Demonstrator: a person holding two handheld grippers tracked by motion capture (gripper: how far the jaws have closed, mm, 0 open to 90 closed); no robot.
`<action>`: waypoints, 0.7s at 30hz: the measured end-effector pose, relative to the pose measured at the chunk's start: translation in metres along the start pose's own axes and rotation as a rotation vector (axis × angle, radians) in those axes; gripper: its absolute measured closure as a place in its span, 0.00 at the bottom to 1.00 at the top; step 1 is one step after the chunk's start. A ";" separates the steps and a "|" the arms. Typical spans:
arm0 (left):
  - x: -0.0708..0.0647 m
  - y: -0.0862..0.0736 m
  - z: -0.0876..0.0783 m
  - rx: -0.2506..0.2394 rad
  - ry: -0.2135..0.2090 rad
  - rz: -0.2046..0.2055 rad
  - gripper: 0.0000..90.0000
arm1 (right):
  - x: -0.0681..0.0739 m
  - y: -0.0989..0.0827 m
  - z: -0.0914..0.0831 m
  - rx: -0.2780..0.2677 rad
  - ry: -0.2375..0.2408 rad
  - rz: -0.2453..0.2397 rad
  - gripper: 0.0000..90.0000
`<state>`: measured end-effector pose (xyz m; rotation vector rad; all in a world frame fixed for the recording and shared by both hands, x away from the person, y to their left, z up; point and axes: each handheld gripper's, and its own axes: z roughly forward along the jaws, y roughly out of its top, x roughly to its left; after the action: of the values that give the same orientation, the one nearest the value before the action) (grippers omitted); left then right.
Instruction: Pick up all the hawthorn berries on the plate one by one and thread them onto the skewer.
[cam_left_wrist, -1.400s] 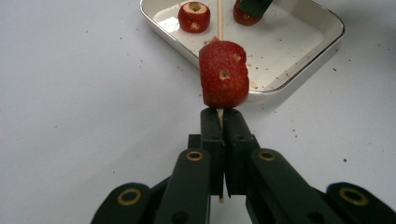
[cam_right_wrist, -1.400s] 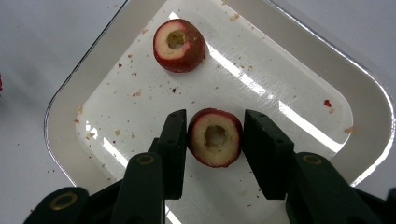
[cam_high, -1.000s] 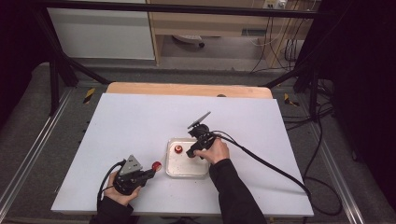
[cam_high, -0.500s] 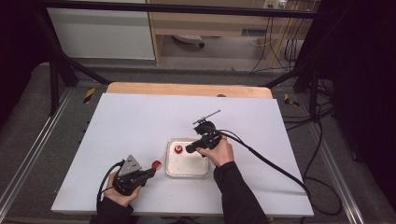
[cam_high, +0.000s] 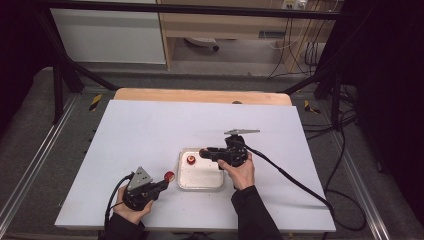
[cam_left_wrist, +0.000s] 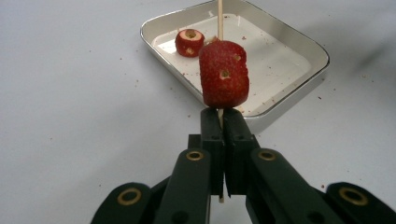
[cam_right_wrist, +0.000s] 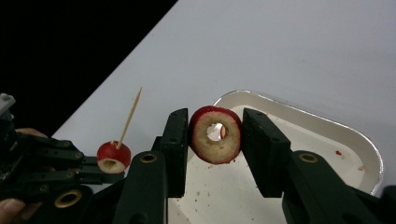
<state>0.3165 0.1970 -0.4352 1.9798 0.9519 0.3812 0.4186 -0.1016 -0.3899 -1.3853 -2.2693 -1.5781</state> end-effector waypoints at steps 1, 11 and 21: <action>-0.001 0.000 0.000 -0.002 0.001 -0.003 0.98 | -0.001 -0.002 -0.001 -0.023 0.001 0.003 0.70; -0.008 0.002 0.004 -0.017 0.007 -0.041 0.98 | -0.003 -0.018 -0.001 -0.221 0.050 0.048 0.70; -0.019 0.008 0.008 -0.034 0.010 -0.070 0.98 | -0.003 -0.022 -0.001 -0.331 0.061 0.064 0.70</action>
<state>0.3130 0.1755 -0.4316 1.9102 1.0118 0.3658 0.4048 -0.1059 -0.4070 -1.4348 -1.9738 -2.0127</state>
